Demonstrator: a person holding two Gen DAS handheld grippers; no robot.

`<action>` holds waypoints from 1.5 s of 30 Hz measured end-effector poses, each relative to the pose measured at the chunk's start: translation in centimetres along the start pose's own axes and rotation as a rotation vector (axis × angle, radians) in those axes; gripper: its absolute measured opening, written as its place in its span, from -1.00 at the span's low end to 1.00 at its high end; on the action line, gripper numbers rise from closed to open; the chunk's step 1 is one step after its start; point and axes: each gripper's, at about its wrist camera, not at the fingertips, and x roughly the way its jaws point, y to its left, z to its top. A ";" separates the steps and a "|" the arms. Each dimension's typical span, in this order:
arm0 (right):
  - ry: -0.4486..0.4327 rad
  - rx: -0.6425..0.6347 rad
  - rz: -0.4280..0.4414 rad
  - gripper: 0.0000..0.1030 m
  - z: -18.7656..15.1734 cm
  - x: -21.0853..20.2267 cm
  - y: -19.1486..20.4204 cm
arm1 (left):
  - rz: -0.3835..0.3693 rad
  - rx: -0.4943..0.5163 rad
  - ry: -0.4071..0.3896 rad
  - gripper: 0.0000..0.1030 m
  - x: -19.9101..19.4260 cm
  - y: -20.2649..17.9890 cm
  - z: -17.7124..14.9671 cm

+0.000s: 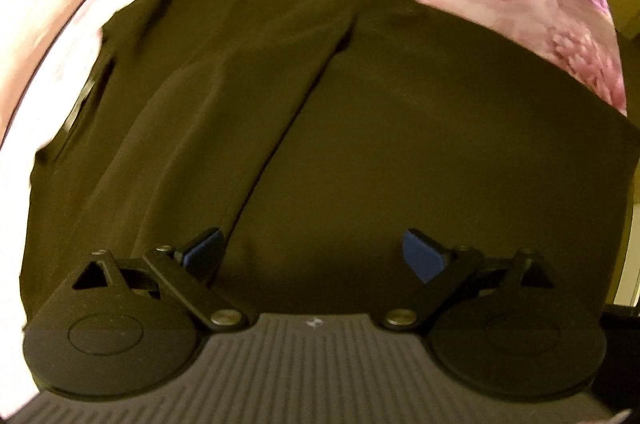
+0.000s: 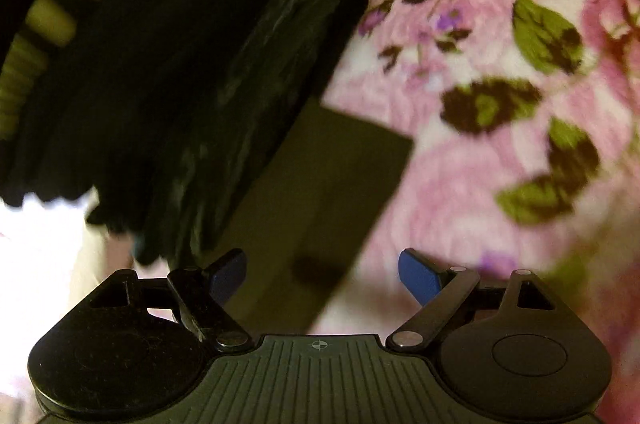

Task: Fold clothes
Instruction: 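Grasp the sweater edge with the right gripper and fold it over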

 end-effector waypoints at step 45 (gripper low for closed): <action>0.644 -1.355 0.492 0.74 -50.3 -15.3 25.3 | 0.135 -0.351 -0.082 0.81 -9.4 11.2 -23.4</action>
